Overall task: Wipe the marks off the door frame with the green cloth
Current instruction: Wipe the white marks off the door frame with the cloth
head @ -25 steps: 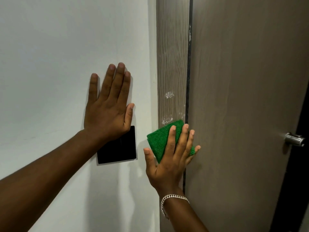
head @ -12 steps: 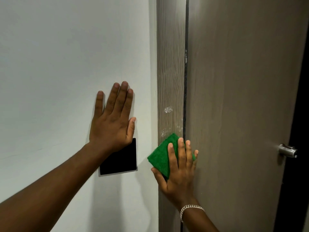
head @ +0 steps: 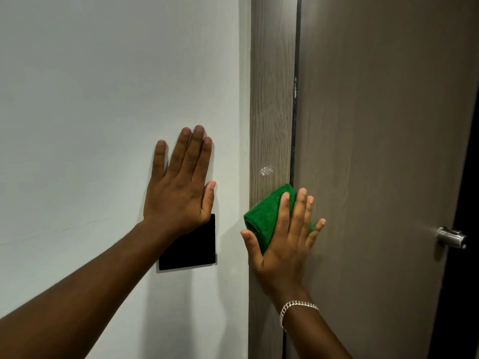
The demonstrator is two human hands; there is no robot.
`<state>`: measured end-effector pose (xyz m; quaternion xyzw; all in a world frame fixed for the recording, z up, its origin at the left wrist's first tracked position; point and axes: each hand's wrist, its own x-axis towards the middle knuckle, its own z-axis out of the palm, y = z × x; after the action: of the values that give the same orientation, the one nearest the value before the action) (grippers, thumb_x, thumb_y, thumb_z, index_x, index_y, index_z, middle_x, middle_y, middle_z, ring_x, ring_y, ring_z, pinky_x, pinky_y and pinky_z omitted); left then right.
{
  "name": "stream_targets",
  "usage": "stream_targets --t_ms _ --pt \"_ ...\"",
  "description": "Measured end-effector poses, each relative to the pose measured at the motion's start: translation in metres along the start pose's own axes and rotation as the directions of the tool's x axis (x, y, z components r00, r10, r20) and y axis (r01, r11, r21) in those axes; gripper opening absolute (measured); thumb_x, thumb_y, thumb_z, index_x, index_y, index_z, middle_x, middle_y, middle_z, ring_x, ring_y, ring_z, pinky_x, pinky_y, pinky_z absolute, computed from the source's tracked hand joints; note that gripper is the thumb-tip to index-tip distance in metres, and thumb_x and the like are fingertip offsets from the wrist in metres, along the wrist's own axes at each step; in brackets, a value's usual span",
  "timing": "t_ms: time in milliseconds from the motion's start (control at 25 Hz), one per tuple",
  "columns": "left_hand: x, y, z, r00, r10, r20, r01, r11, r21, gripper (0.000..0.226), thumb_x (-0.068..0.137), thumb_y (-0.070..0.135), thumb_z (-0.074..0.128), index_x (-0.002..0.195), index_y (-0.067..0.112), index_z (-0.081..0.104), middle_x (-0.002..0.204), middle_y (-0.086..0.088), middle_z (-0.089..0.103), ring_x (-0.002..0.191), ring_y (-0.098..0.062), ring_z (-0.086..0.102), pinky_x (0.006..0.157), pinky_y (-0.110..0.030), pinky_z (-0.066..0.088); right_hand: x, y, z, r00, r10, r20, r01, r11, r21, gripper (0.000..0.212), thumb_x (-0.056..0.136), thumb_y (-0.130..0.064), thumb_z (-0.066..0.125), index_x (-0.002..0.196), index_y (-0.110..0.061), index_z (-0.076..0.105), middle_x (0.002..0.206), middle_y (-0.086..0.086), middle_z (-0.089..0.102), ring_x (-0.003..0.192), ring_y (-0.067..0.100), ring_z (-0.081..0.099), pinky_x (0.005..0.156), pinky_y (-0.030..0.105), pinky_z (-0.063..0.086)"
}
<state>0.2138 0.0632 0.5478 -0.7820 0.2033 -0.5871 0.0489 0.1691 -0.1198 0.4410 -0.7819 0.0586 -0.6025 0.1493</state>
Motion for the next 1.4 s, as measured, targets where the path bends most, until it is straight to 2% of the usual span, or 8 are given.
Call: stream_targets --t_ms 320,520,680,800,1000,1160,1320,1400 --pt "0.0 0.0 0.002 1.0 0.0 -0.003 0.0 1.0 0.006 0.077 0.093 0.045 0.026 0.157 0.011 0.001 0.168 -0.011 0.001 0.155 -0.027 -0.002 0.124 -0.053 0.002 0.002 -0.001 -0.008 0.997 -0.06 0.039 0.063 0.995 -0.08 0.09 0.092 -0.07 0.021 0.153 -0.003 0.016 0.163 0.019 0.009 0.153 0.034 0.004 0.123 0.051 -0.013" --pt "-0.002 0.0 0.002 1.0 -0.001 -0.004 0.001 1.0 0.001 0.077 0.093 0.045 0.028 0.157 0.011 0.001 0.168 -0.012 0.002 0.155 -0.027 -0.001 0.124 -0.053 0.001 -0.011 0.003 -0.011 0.979 -0.189 0.079 0.194 0.98 -0.053 0.096 0.091 -0.071 0.029 0.152 0.001 0.009 0.163 0.02 0.001 0.153 0.034 -0.001 0.126 0.047 0.002" --pt "0.001 -0.001 0.002 1.0 -0.003 -0.001 0.003 1.0 0.014 0.078 0.092 0.046 0.028 0.157 0.011 0.002 0.168 -0.012 0.002 0.155 -0.027 -0.001 0.124 -0.053 0.001 0.001 -0.01 -0.001 0.992 -0.127 0.013 0.128 0.99 -0.058 0.097 0.09 -0.072 0.03 0.152 0.001 0.012 0.163 0.021 0.008 0.153 0.035 0.003 0.126 0.045 0.0" --pt "0.0 0.0 0.001 1.0 -0.001 0.007 0.001 1.0 0.004 0.078 0.093 0.045 0.029 0.157 0.01 0.002 0.168 -0.012 0.002 0.155 -0.027 -0.001 0.124 -0.053 0.002 -0.012 -0.001 0.0 0.969 -0.245 0.029 0.247 0.966 -0.075 0.094 0.091 -0.068 0.036 0.151 0.0 0.014 0.162 0.019 0.011 0.152 0.034 0.007 0.125 0.048 0.008" --pt "0.0 -0.001 0.003 1.0 0.0 -0.012 0.0 1.0 -0.006 0.076 0.093 0.045 0.027 0.157 0.011 0.003 0.168 -0.012 0.003 0.155 -0.027 0.0 0.124 -0.053 0.003 0.016 -0.021 0.004 0.996 -0.049 -0.081 0.048 0.999 -0.019 0.092 0.092 -0.068 0.033 0.152 0.0 0.015 0.163 0.019 0.015 0.153 0.033 0.008 0.126 0.045 0.005" --pt "-0.001 0.0 0.001 1.0 0.003 -0.011 -0.003 1.0 -0.008 0.076 0.093 0.044 0.028 0.157 0.01 0.004 0.168 -0.012 0.004 0.155 -0.027 0.001 0.124 -0.053 0.005 -0.001 -0.009 0.001 0.981 -0.189 -0.037 0.188 0.982 -0.032 0.093 0.091 -0.067 0.038 0.152 0.0 0.014 0.163 0.019 0.012 0.153 0.032 0.007 0.126 0.047 0.007" --pt "0.0 -0.001 0.003 1.0 0.003 -0.015 -0.003 1.0 -0.008 0.075 0.094 0.046 0.025 0.157 0.01 0.004 0.168 -0.011 0.004 0.155 -0.027 0.001 0.125 -0.053 0.005 0.036 -0.023 -0.001 0.993 0.001 -0.122 0.002 1.0 0.022 0.093 0.092 -0.068 0.033 0.151 0.001 0.017 0.163 0.02 0.016 0.153 0.032 0.008 0.126 0.047 0.008" --pt "0.001 -0.002 0.004 1.0 0.004 -0.022 -0.004 1.0 -0.015 0.076 0.093 0.046 0.025 0.157 0.01 0.004 0.168 -0.011 0.004 0.155 -0.027 0.001 0.125 -0.053 0.005 0.029 -0.025 0.0 0.992 -0.069 -0.106 0.07 0.998 0.004 0.093 0.092 -0.068 0.033 0.152 0.001 0.016 0.163 0.02 0.014 0.154 0.032 0.007 0.126 0.047 0.007"
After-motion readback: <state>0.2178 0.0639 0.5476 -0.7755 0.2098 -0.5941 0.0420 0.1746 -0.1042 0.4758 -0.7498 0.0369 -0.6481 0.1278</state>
